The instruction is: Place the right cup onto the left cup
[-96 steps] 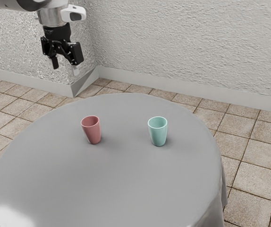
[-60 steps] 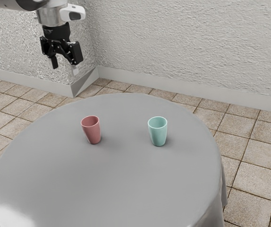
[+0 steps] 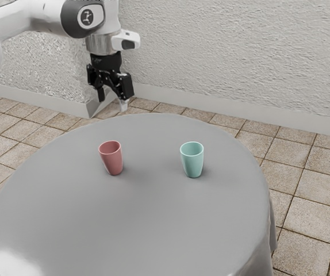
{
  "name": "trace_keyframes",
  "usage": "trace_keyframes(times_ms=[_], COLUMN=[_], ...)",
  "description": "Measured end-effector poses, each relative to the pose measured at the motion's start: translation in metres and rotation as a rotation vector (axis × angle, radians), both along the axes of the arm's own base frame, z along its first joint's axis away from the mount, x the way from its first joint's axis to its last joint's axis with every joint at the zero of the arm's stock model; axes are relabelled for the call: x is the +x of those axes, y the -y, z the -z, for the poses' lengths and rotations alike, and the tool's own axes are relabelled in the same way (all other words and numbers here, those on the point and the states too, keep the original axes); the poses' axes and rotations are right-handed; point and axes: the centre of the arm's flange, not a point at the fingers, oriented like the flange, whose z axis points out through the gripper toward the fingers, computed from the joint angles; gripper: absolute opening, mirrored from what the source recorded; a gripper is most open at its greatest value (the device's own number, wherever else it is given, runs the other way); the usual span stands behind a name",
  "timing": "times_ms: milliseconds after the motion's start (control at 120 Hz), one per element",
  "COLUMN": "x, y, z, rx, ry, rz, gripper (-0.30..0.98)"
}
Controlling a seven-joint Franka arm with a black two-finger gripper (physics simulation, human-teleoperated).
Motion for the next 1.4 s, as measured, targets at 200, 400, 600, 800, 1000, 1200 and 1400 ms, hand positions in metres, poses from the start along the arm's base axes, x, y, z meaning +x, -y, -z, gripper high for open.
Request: trace_keyframes(times_ms=[200,400,600,800,1000,1200,1400], x=[0.016,0.029,0.059,0.067,0.077,0.092,0.108], y=[0.020,0.042,0.064,0.080,0.089,0.082,0.077], z=[0.035,0.065,0.086,0.098,0.105,0.133,0.153], rx=[-0.005,-0.012,-0.025,-0.060,-0.088,-0.079,-0.077], ry=[-0.023,-0.032,-0.013,-0.019,-0.020,-0.021,0.012], rz=[0.033,0.068,0.095,0.075,0.005,-0.065,-0.106], gripper=[0.69,0.69,0.69,0.69,0.69,0.69,0.69])
